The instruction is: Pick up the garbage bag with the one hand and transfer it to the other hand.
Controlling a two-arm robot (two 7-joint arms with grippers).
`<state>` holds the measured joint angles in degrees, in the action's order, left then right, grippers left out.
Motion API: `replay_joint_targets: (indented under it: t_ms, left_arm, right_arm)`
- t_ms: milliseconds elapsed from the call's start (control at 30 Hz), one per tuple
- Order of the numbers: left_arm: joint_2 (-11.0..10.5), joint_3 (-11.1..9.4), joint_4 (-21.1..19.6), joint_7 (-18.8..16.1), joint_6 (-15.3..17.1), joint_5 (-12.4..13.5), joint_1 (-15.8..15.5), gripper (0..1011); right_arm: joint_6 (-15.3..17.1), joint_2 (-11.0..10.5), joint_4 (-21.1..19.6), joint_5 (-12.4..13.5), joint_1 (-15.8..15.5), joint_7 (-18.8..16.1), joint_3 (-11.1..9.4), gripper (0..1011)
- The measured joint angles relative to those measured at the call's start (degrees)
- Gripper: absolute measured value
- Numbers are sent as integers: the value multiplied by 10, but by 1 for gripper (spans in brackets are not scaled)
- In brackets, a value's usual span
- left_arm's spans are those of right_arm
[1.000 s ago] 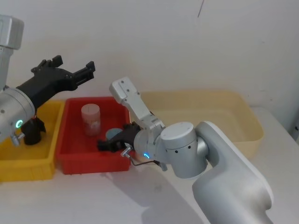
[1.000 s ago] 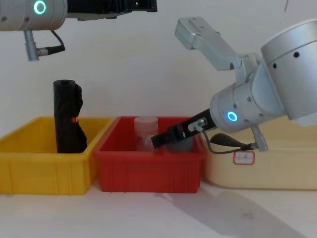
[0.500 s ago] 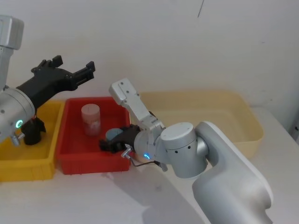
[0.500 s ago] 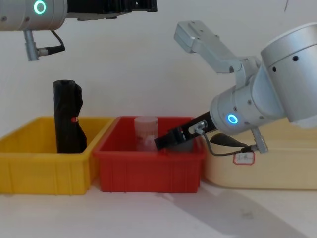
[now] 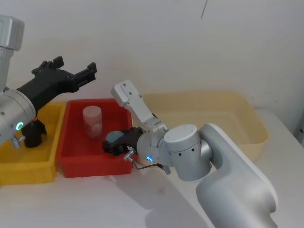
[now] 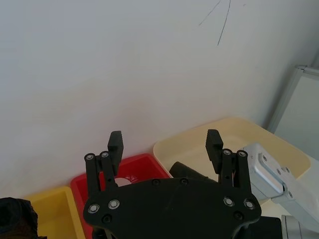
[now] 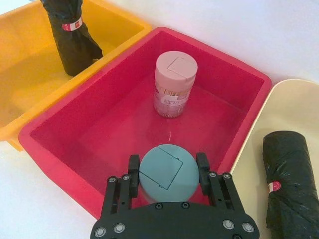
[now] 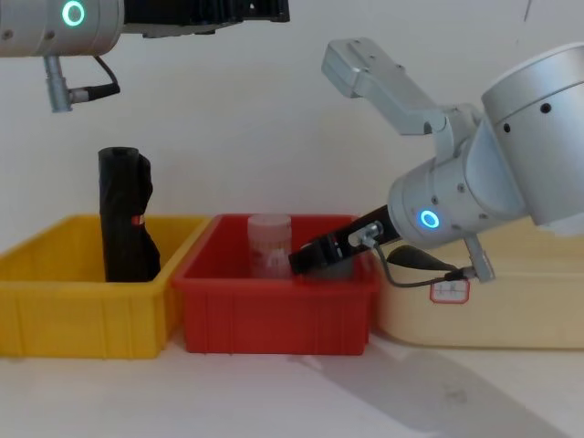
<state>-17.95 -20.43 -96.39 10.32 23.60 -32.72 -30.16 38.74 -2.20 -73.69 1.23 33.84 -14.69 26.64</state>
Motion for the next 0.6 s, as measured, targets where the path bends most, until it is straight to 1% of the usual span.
replay_joint_targets:
  t_ms: [167, 233, 267, 300, 400, 533, 567, 600]
  left_arm:
    - [0, 0, 0, 0, 0, 0, 0, 1001]
    - [0, 0, 0, 0, 0, 0, 0, 1001]
    - [0, 0, 0, 0, 0, 0, 0, 1001]
    - [0, 0, 0, 0, 0, 0, 0, 1001]
    - [0, 0, 0, 0, 0, 0, 0, 1001]
    - [0, 0, 0, 0, 0, 0, 0, 1001]
    - [0, 0, 0, 0, 0, 0, 0, 1001]
    - [0, 0, 0, 0, 0, 0, 0, 1001]
  right_arm:
    - [-1, 1, -6, 4, -4, -2, -8, 666]
    - [-2, 4, -13, 9, -7, -2, -18, 667]
    - [-2, 4, -13, 9, -7, -2, -18, 666]
    - [-3, 5, -18, 13, -9, -2, -25, 667]
    - [-4, 8, -25, 19, -11, 0, -34, 667]
    - [-5, 15, -42, 30, -16, 8, -58, 667]
    - [-6, 18, -48, 34, -17, 11, -68, 667]
    - [-6, 18, -48, 34, -17, 11, -68, 667]
